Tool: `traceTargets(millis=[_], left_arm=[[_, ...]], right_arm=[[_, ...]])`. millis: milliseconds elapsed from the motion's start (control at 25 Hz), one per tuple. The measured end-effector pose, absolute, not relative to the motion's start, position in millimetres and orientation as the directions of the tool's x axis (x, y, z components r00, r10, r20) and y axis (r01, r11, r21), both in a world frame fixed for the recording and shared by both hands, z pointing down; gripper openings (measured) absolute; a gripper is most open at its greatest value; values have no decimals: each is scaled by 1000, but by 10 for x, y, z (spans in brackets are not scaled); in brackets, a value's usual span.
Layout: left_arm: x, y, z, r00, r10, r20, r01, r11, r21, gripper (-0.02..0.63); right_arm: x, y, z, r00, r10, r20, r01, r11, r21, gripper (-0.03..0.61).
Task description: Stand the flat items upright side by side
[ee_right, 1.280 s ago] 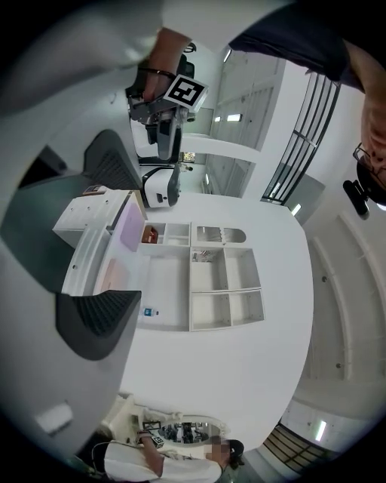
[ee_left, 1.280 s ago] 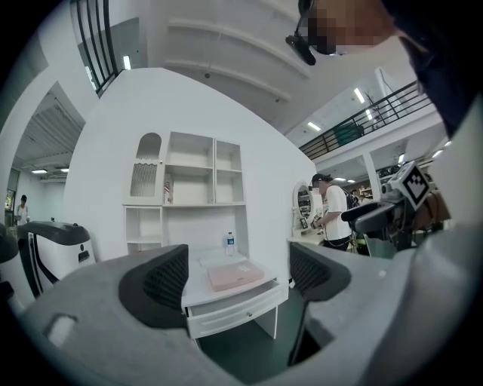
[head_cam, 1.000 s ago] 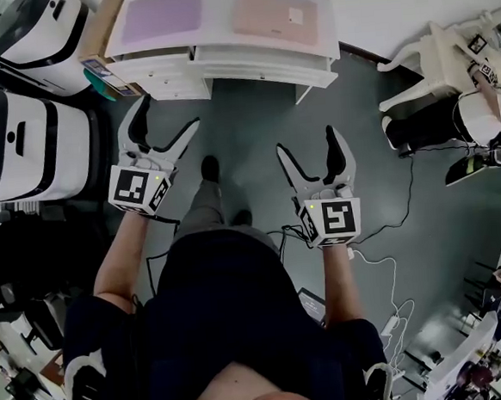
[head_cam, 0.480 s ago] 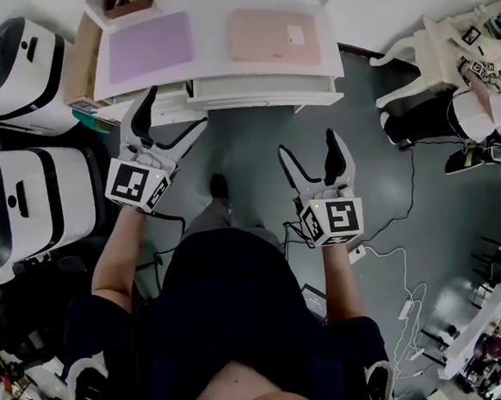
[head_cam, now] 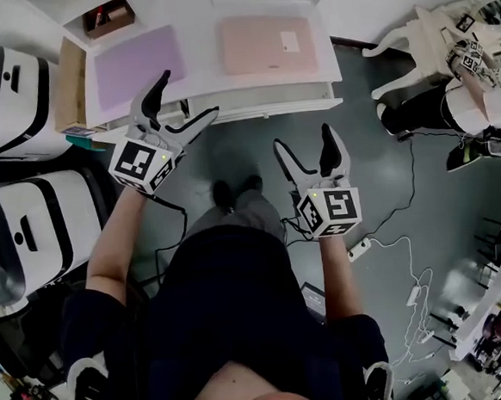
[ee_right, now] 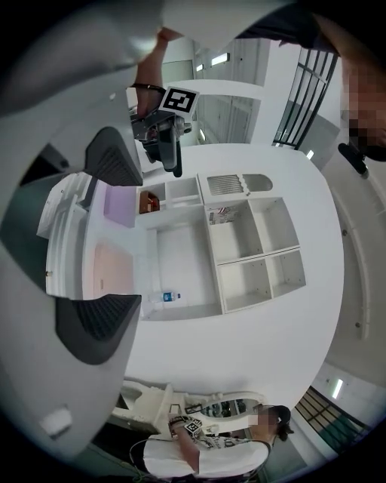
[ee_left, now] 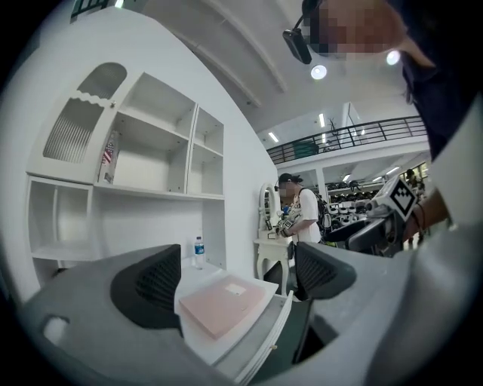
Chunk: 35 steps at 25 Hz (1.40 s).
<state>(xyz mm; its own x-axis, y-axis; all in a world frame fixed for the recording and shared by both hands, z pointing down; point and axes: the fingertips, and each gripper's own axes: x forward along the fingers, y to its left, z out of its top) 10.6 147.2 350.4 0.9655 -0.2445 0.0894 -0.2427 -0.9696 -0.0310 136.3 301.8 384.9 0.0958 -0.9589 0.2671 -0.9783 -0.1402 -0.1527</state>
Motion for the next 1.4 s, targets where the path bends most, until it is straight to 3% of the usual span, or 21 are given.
traceTargets(millis=[760, 1000, 1400], left_arm=[[1716, 332, 4011, 972, -98, 213, -115, -991, 69, 497], [2047, 32, 4310, 961, 9, 278, -17, -996, 91, 495], [2737, -344, 4886, 850, 334, 408, 260, -939, 227, 494]], right_arm=[[2494, 1999, 4400, 29, -949, 315, -909, -156, -386, 448], [2587, 1795, 4724, 29, -938, 344, -854, -202, -479, 448], [2747, 1535, 5381, 90, -918, 386, -633, -352, -689, 448]])
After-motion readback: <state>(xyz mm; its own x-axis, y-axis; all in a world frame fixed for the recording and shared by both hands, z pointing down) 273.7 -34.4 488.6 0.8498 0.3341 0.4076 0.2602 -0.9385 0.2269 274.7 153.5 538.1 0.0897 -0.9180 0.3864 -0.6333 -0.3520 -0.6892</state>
